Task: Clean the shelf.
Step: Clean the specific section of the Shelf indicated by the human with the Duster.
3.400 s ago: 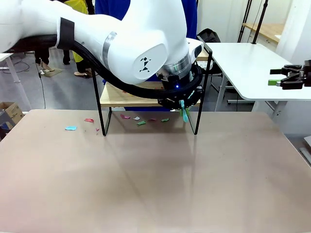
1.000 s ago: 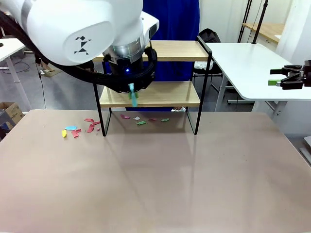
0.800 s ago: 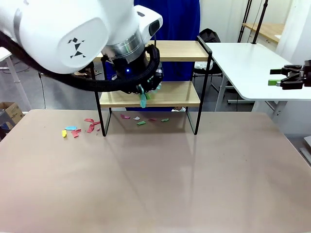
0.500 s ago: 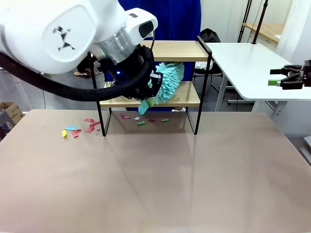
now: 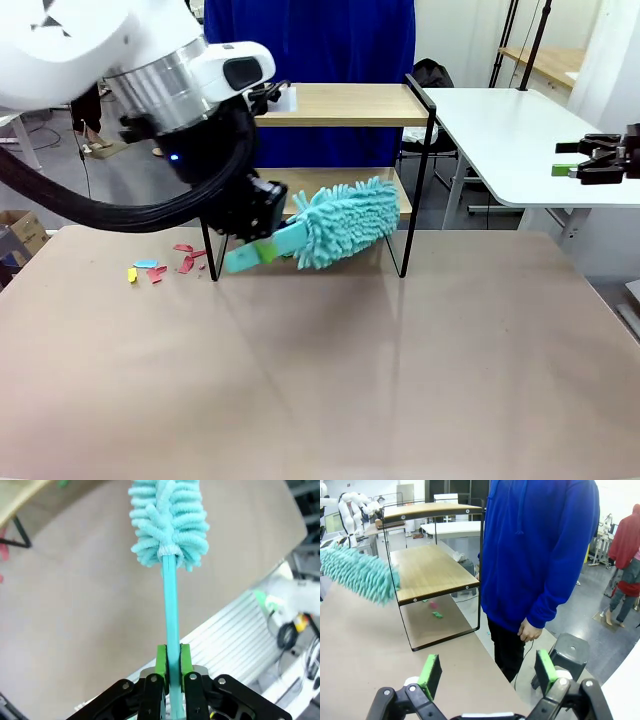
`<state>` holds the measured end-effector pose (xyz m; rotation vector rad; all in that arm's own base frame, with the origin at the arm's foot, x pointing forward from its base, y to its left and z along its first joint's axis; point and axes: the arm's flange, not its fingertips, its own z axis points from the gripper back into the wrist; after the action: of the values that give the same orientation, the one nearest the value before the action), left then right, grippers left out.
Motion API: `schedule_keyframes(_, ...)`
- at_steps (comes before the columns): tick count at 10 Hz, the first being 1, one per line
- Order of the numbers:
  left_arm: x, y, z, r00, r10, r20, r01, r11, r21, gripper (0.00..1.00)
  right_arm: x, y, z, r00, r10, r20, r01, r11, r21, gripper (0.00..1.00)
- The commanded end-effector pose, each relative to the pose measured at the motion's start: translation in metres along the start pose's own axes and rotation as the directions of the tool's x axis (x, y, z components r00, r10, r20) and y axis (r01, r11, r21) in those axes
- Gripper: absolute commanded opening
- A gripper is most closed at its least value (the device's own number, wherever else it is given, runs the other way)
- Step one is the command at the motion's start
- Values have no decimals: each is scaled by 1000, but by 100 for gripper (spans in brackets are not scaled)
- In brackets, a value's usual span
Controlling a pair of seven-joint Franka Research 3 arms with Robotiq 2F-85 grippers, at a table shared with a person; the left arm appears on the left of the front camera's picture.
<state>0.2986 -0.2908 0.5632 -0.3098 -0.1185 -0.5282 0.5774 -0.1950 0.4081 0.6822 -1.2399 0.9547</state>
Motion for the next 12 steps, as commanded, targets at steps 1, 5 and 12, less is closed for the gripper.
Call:
schedule_keyframes(1,-18,17,15,990,-116,-84,117,993,7,13,3,1,-1,1000,4,2,-4,1000,1,100)
schedule_keyframes(5,-65,74,27,907,-291,-304,307,952,5,13,3,1,-1,1000,4,2,-4,1000,1,100)
schedule_keyframes(12,-87,130,28,878,-374,-299,357,927,-112,13,3,1,-1,1000,4,2,-4,1000,1,100)
